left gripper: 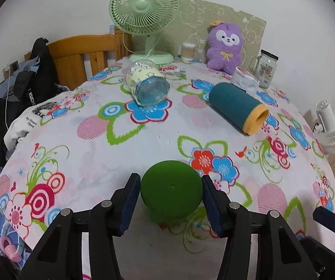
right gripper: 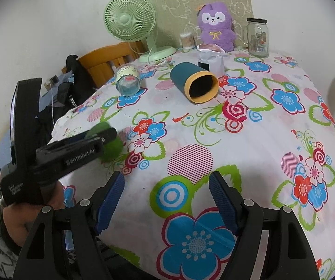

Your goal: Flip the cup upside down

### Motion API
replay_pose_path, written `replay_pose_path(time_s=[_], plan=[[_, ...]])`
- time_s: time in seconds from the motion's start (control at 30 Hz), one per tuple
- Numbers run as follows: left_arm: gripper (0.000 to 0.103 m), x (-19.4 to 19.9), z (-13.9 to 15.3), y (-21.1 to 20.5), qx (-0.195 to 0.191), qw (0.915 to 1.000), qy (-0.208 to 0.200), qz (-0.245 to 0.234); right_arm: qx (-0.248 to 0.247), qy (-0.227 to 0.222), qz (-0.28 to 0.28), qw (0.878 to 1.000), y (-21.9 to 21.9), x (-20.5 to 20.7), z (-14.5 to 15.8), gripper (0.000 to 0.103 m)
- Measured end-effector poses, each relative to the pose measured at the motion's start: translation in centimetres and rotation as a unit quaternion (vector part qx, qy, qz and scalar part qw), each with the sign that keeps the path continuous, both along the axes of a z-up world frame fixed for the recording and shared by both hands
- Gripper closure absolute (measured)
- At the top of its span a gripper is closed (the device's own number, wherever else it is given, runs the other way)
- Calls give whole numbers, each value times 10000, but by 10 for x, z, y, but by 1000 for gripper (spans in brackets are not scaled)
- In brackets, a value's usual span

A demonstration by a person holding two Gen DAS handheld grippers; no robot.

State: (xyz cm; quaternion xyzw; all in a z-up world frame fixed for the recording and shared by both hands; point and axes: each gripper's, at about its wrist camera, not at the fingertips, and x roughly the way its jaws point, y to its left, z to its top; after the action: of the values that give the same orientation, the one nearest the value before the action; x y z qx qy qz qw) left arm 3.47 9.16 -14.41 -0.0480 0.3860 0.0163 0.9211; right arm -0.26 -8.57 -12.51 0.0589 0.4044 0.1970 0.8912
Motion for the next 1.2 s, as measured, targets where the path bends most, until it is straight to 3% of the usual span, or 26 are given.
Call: replay_pose_path(time_s=[0.1,0.23,0.33,0.77,1.13,1.2], plan=[[47,-2,0,-1,-22,10000,22,-18,-10,-9,29,10000,1,-1,0,26],[26,-5,4,-3,-4,10000,-1,-91,-16,-23,35,10000,2,-3,1,26],[21,-8,8,-4,29,9999,-65,-122,-3,-18,46,10000,2,-3,1,26],[15,-5,14,-1,56,9997,150,-162,-127,98,-105,9998,3,1,3,26],[6,-7,47,13,213,9995,-246,-32,-245,-97,-450,9986,12,10,36,26],[6,-7,53,15,269,9991,-315,-47,-276,-149,-502,9982,14,12,42,22]])
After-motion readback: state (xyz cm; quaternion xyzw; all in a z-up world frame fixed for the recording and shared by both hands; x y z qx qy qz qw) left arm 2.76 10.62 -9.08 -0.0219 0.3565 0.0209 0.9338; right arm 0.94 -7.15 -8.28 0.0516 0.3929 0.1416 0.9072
